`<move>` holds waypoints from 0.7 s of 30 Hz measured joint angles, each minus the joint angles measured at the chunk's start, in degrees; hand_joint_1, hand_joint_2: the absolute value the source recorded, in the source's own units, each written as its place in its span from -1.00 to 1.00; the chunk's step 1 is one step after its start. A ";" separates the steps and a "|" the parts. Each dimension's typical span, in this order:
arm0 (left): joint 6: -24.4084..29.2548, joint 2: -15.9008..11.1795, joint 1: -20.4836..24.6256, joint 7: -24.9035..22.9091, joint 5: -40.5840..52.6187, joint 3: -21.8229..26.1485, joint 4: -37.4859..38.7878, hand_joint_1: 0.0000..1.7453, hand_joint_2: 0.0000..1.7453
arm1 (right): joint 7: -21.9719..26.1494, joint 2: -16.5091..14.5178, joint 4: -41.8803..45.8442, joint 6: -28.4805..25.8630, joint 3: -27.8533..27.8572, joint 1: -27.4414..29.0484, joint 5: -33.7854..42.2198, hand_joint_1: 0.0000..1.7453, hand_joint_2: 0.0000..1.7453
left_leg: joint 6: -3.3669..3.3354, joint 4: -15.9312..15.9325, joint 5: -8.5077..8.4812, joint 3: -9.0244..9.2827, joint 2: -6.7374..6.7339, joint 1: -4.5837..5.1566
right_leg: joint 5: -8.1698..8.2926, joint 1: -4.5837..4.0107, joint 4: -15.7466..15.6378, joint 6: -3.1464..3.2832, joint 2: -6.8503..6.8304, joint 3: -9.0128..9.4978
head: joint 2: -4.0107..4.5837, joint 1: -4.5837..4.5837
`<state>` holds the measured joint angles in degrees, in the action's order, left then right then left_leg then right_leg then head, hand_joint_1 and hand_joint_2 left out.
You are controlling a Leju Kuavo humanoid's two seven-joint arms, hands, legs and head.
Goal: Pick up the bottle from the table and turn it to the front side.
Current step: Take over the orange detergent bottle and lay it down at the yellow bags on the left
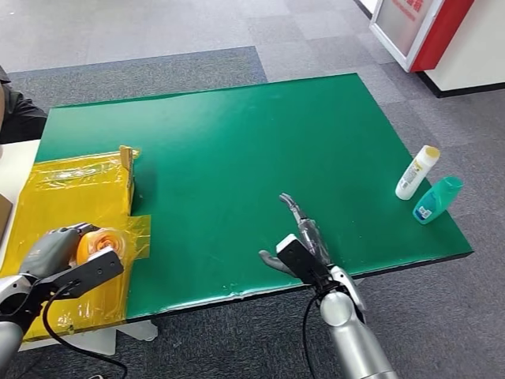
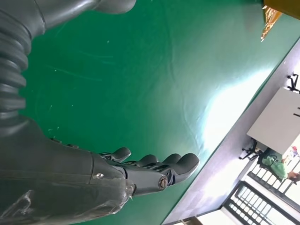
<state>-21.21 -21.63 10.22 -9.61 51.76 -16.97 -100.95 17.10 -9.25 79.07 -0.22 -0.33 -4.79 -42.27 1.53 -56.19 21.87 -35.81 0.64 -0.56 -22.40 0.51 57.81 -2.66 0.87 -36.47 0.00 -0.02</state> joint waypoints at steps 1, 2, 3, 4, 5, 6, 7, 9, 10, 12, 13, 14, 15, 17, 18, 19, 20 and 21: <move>-0.27 0.13 0.28 -0.92 2.32 -0.16 0.62 1.00 1.00 | 0.02 -0.14 0.01 0.19 0.05 -0.04 -0.08 -1.00 1.00 | 0.00 0.00 0.00 0.00 0.00 0.00 | 0.00 0.00 0.00 0.00 0.00 0.01 | 0.00 0.01; -0.49 0.40 0.56 -1.75 4.69 -0.29 1.42 1.00 1.00 | 0.05 -0.29 0.01 0.37 0.07 -0.07 -0.15 -1.00 1.00 | 0.00 0.00 0.00 0.00 0.00 0.00 | 0.01 0.00 0.00 0.00 0.00 0.01 | 0.00 0.01; -0.51 0.80 0.82 -2.42 6.96 -0.37 2.33 1.00 1.00 | 0.08 -0.44 0.01 0.53 0.07 -0.11 -0.20 -1.00 1.00 | 0.00 0.00 0.00 0.00 0.00 0.00 | 0.01 0.01 0.00 0.01 0.00 0.01 | 0.00 0.01; -0.34 1.36 1.12 -2.90 9.14 -0.39 3.32 1.00 1.00 | 0.10 -0.58 0.00 0.68 0.07 -0.14 -0.26 -1.00 1.00 | 0.00 0.00 0.00 0.00 0.00 0.01 | 0.01 0.01 0.00 0.01 0.00 0.01 | 0.00 0.01; 0.02 2.19 1.45 -3.20 11.37 -0.34 4.40 1.00 1.00 | 0.11 -0.72 -0.01 0.80 0.07 -0.20 -0.32 -1.00 1.00 | 0.00 0.00 0.00 -0.01 0.01 0.01 | 0.01 0.01 0.00 0.00 -0.01 0.01 | 0.00 -0.01; 0.44 3.15 1.78 -3.35 13.49 -0.23 5.50 1.00 1.00 | 0.12 -0.87 -0.01 0.92 0.07 -0.28 -0.39 -1.00 1.00 | 0.00 0.00 0.00 -0.01 0.02 0.01 | 0.01 0.01 -0.01 0.00 -0.01 0.02 | 0.00 0.00; 0.77 4.16 2.10 -3.39 15.29 -0.09 6.53 1.00 1.00 | 0.12 -1.02 -0.02 1.01 0.07 -0.37 -0.47 -1.00 1.00 | -0.01 0.00 0.00 -0.01 0.02 0.01 | 0.01 0.02 -0.01 0.00 -0.01 0.03 | 0.00 0.00; 1.04 5.84 2.59 -3.32 17.44 0.19 8.08 1.00 1.00 | 0.12 -1.27 -0.02 1.07 0.07 -0.47 -0.57 -1.00 1.00 | 0.00 0.00 0.00 -0.01 0.02 0.01 | 0.02 0.02 0.00 0.00 -0.01 0.03 | 0.00 0.01; 1.03 6.47 2.79 -3.24 17.91 0.32 8.58 1.00 1.00 | 0.12 -1.33 -0.02 1.07 0.07 -0.48 -0.60 -1.00 1.00 | 0.00 0.00 0.00 -0.01 0.02 0.01 | 0.02 0.02 0.00 0.00 -0.01 0.03 | 0.00 0.01; 0.99 7.52 3.14 -3.10 18.43 0.61 9.35 1.00 1.00 | 0.12 -1.38 -0.02 1.07 0.07 -0.49 -0.63 -1.00 1.00 | 0.00 0.00 0.00 -0.02 0.02 0.01 | 0.02 0.02 0.00 0.00 -0.01 0.02 | 0.00 0.00; 0.97 7.92 3.28 -3.04 18.63 0.77 9.68 1.00 1.00 | 0.12 -1.42 -0.02 1.07 0.07 -0.50 -0.63 -1.00 1.00 | 0.00 0.00 0.00 -0.02 0.02 0.01 | 0.02 0.02 0.00 0.00 -0.01 0.02 | 0.00 0.00; 0.94 8.25 3.40 -2.96 18.78 0.90 9.96 1.00 1.00 | 0.12 -1.45 -0.02 1.07 0.07 -0.50 -0.64 -1.00 1.00 | 0.00 0.00 0.00 -0.01 0.02 0.01 | 0.02 0.02 0.00 0.00 -0.01 0.02 | 0.00 0.01; 0.91 8.55 3.48 -2.85 18.90 1.02 10.18 1.00 1.00 | 0.12 -1.48 -0.02 1.07 0.07 -0.50 -0.64 -1.00 1.00 | 0.00 0.00 0.00 -0.01 0.01 0.01 | 0.02 0.01 0.00 0.00 -0.01 0.02 | 0.00 0.01; 0.85 9.05 3.61 -2.61 19.07 1.30 10.55 0.95 1.00 | 0.12 -1.49 -0.02 1.07 0.07 -0.50 -0.64 -1.00 1.00 | 0.00 0.00 0.00 -0.01 0.01 0.00 | 0.01 0.01 0.00 0.01 -0.01 0.01 | 0.00 0.01; 0.88 9.30 3.68 -2.48 19.29 1.44 10.71 0.87 1.00 | 0.12 -1.50 -0.02 1.08 0.07 -0.50 -0.66 -1.00 1.00 | 0.00 0.00 0.00 -0.01 0.01 0.00 | 0.01 0.01 0.00 0.01 -0.01 0.01 | 0.00 0.01; 0.99 9.62 3.76 -2.33 19.78 1.59 10.90 0.79 1.00 | 0.10 -1.50 -0.02 1.12 0.07 -0.51 -0.68 -1.00 1.00 | 0.00 0.00 0.00 -0.01 0.01 0.00 | 0.01 0.01 0.00 0.01 -0.01 0.00 | 0.00 0.01; 1.22 10.07 3.82 -2.15 20.57 1.76 11.15 0.74 1.00 | 0.09 -1.51 -0.03 1.19 0.07 -0.52 -0.73 -1.00 1.00 | 0.00 0.00 0.00 -0.02 0.01 0.00 | 0.01 0.01 0.00 0.01 -0.01 0.00 | 0.00 0.01; 1.65 10.67 3.89 -1.92 21.80 1.96 11.51 0.65 1.00 | 0.06 -1.54 -0.06 1.29 0.07 -0.54 -0.80 -1.00 1.00 | 0.00 0.00 0.00 -0.02 0.01 0.00 | 0.01 0.01 0.00 0.01 -0.01 0.00 | 0.00 0.01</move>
<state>-19.56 -10.96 14.11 -11.53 73.57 -15.01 -89.44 17.16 -10.78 79.01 1.08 -0.26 -5.34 -43.06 1.53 -56.19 21.87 -35.82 0.65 -0.56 -22.39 0.52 57.81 -2.65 0.86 -36.47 0.00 -0.01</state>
